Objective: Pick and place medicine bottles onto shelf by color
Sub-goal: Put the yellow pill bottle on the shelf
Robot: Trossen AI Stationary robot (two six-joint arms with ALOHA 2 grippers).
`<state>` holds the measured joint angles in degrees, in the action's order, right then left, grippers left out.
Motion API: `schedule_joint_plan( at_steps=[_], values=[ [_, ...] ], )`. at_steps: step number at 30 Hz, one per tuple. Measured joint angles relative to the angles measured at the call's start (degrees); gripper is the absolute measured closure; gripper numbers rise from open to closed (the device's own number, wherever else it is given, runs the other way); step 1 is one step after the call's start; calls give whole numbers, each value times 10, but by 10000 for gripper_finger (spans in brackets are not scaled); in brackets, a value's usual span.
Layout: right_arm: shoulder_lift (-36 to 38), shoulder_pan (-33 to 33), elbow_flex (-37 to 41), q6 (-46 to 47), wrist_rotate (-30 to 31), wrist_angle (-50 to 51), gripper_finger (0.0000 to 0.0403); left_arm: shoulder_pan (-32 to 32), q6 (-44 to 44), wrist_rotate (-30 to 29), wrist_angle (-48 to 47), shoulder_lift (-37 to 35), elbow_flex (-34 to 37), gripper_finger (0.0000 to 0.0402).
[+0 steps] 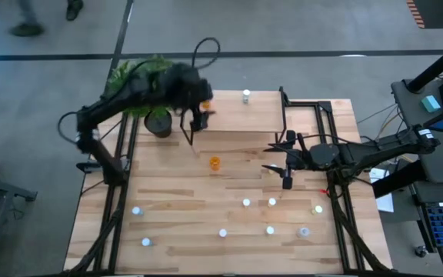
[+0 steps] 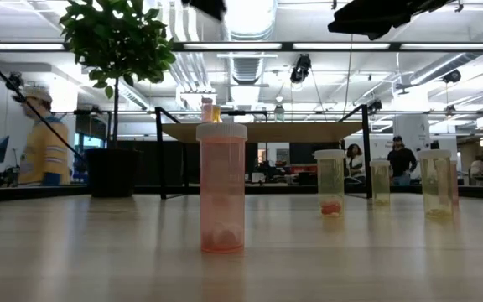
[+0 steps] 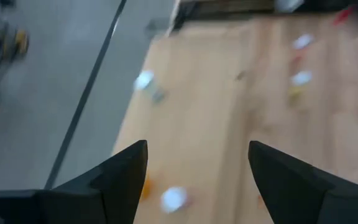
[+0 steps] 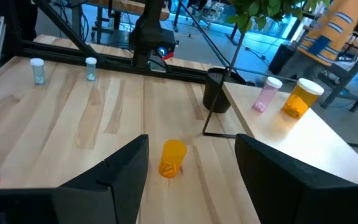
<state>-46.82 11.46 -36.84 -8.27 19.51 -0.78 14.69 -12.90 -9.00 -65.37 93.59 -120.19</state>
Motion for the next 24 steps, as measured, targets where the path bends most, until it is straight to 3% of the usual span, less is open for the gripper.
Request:
schedule_joint_plan(
  at_steps=[11,18,24],
  values=[
    [-39,0,0,69,-5,4,172,-166,15,-63,330,-187,354,139],
    [-122,21,-4,165,-65,6,172,-198,-7,-63,494,-264,520,140],
    [-212,56,-39,222,-83,23,172,-201,-10,-63,564,-307,604,140]
  ],
)
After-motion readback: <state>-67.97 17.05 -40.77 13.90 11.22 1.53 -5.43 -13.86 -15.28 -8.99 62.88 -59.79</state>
